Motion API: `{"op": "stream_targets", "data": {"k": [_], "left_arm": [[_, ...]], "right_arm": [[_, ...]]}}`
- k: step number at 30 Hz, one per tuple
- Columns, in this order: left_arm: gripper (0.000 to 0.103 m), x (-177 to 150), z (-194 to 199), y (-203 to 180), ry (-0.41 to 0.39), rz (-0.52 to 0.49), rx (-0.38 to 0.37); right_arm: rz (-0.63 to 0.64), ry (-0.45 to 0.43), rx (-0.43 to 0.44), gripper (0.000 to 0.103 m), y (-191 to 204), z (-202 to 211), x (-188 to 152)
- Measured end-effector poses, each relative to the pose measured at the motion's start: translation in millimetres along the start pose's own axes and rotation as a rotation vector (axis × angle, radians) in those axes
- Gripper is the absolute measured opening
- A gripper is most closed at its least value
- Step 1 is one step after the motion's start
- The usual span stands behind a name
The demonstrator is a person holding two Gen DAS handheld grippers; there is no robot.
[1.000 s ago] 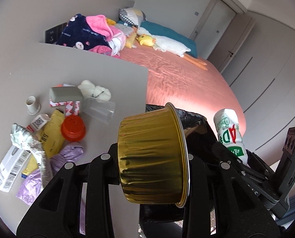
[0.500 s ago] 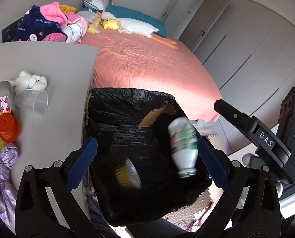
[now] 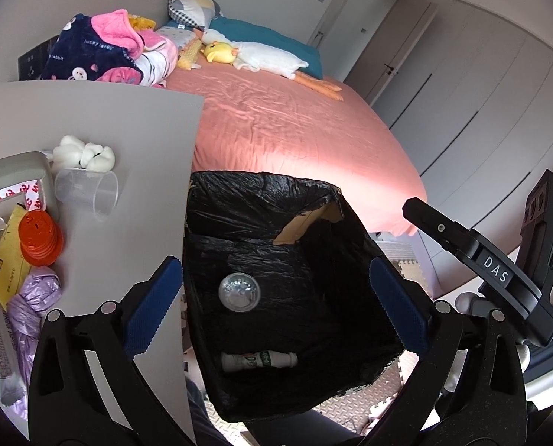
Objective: Collect trash
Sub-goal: 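Carry the bowl and bottle over the black trash bin and open both tools, then grasp the silver foil snack wrapper with the left tool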
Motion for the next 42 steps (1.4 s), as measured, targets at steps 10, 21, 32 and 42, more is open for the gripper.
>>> {"op": "stream_targets", "data": {"k": [10, 21, 32, 42], "left_arm": [[0.097, -1, 35, 31, -0.069, 0.004, 0.129], [0.097, -13, 78, 81, -0.138, 0.076, 0.281], [0.089, -27, 84, 123, -0.123, 0.125, 0.453], [0.044, -35, 78, 155, -0.079, 0.185, 0.508]], "right_arm": [[0.079, -0.024, 0.085, 0.083, 45, 0, -12], [0.153, 0.009, 0.174, 0.083, 91, -8, -32], [0.175, 0.063, 0.202, 0.083, 109, -21, -44], [0.219, 0.103, 0.241, 0.072, 125, -31, -53]]}}
Point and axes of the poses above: each gripper's, at about its wrist camera, not at the fingertips, and z roughly against the way its jaws point, y to its left, x to its top, the point moved 5 cm from there along -z, roughly the way its jaws point, and after that the axes turned 5 degrees about -x, right-handed, at the moved point
